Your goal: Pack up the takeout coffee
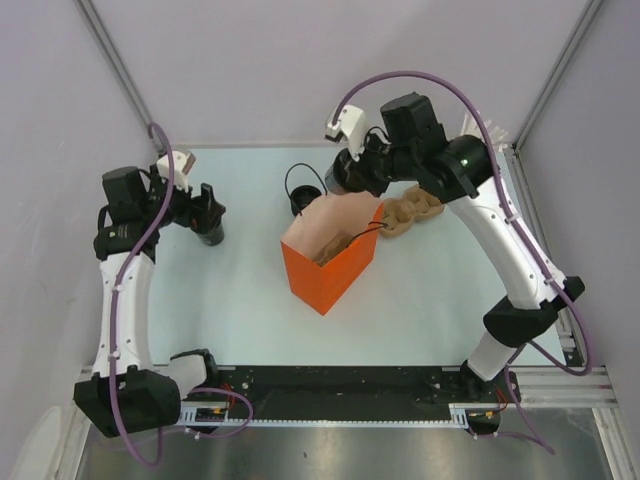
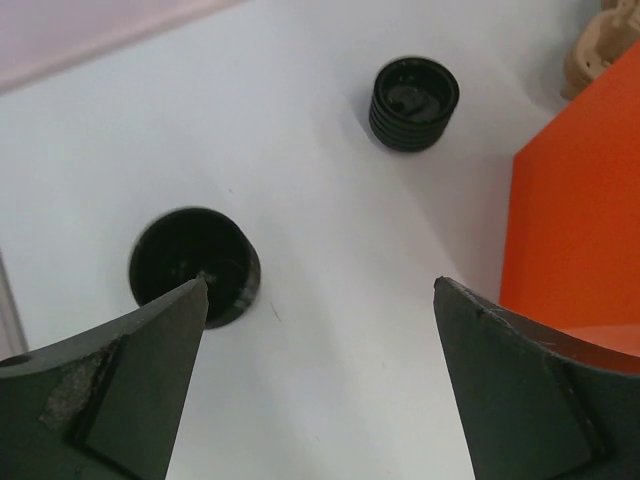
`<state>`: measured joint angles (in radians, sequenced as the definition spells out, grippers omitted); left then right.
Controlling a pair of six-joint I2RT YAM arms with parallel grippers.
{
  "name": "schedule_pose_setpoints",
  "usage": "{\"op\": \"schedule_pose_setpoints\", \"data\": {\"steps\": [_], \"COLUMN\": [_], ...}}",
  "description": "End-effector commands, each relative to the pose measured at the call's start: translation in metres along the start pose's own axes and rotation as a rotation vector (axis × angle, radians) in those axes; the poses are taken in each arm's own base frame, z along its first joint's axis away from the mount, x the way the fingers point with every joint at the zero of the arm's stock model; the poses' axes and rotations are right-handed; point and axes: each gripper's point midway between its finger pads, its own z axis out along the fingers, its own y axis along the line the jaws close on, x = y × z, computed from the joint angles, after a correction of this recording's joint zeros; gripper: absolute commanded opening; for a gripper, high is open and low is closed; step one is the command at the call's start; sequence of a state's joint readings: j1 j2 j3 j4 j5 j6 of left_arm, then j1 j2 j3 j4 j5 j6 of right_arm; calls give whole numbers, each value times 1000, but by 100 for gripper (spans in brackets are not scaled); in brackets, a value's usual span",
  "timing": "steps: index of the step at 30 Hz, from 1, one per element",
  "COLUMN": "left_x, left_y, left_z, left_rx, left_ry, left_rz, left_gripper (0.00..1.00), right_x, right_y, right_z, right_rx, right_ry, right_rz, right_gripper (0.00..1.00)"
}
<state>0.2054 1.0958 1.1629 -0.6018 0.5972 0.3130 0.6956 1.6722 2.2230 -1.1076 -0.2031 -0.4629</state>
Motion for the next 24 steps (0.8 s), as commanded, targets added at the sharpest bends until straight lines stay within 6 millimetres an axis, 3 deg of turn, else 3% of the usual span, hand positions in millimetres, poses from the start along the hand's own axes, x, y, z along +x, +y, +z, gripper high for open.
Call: {"op": "schedule_pose_setpoints", "data": {"steps": [1,7,12,15,20,24], "left_x": [-39,-80,-93,-105,-125,-136], "left_y": [15,0,-10,-16,-37,-72], "left_z": [-4,7,26,33,36,41], "left_rx": [-51,12,29,48,132,245], "left_ry": [-103,-214,-228,-265,-337,-377], "left_rz": [71,96,134,140,162,172], "left_gripper": [100,100,100,100,100,100], "right_x": [-1,21,54,64,80,91], "right_y": [35,43,50,53,53,57], "right_z": [-14,1,33,44,64,69], "right_rx": [-169,-214,-267,-292,-298,-316], "right_ry": [3,97,231,271,331,371], "right_rz": [25,54,93,108,133,150], "right_gripper": [0,0,0,0,0,0]}}
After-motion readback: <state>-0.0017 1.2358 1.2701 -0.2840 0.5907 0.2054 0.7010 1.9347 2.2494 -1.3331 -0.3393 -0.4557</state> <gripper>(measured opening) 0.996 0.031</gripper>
